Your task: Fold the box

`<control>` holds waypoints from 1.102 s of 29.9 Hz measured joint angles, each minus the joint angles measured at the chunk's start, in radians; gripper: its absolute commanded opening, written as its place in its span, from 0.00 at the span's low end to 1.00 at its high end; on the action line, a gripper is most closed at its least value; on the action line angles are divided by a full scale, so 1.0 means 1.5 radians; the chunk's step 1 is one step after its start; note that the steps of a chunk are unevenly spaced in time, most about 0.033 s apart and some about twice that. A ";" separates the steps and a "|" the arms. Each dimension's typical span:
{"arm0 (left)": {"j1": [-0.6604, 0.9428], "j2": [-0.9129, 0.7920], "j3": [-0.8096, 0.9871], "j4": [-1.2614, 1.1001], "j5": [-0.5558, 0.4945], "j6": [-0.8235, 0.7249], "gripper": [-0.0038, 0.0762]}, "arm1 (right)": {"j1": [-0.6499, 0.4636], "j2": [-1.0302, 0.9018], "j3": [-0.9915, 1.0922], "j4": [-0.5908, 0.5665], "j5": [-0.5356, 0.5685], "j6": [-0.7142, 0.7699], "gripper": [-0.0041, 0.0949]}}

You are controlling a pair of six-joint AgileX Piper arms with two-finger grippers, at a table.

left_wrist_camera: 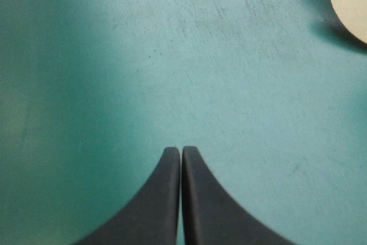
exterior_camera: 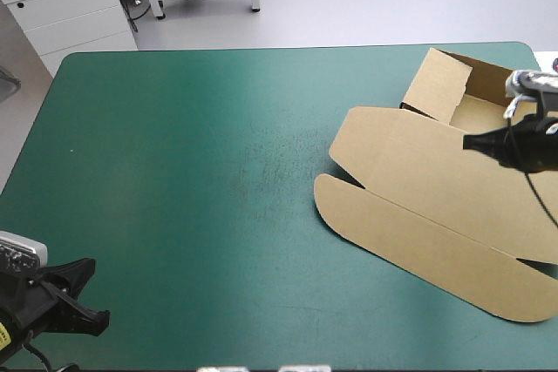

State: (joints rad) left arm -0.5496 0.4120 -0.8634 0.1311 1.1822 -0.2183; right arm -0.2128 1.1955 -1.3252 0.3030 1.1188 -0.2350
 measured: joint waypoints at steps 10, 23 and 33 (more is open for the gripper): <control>0.000 -0.083 0.062 -0.004 -0.083 0.021 0.04 | 0.141 -0.317 0.289 0.018 -0.174 -0.031 0.04; 0.000 -0.265 0.201 -0.004 -0.187 0.054 0.04 | 0.163 -0.659 0.549 -0.063 -0.265 -0.029 0.04; 0.000 -0.285 0.255 -0.002 -0.177 0.055 0.04 | 0.165 -0.797 0.613 -0.121 -0.262 0.061 0.04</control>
State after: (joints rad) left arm -0.5496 -0.0162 -0.4803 0.1283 0.9170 -0.1357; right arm 0.0343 -0.0003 -0.4051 0.1218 0.7259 -0.1429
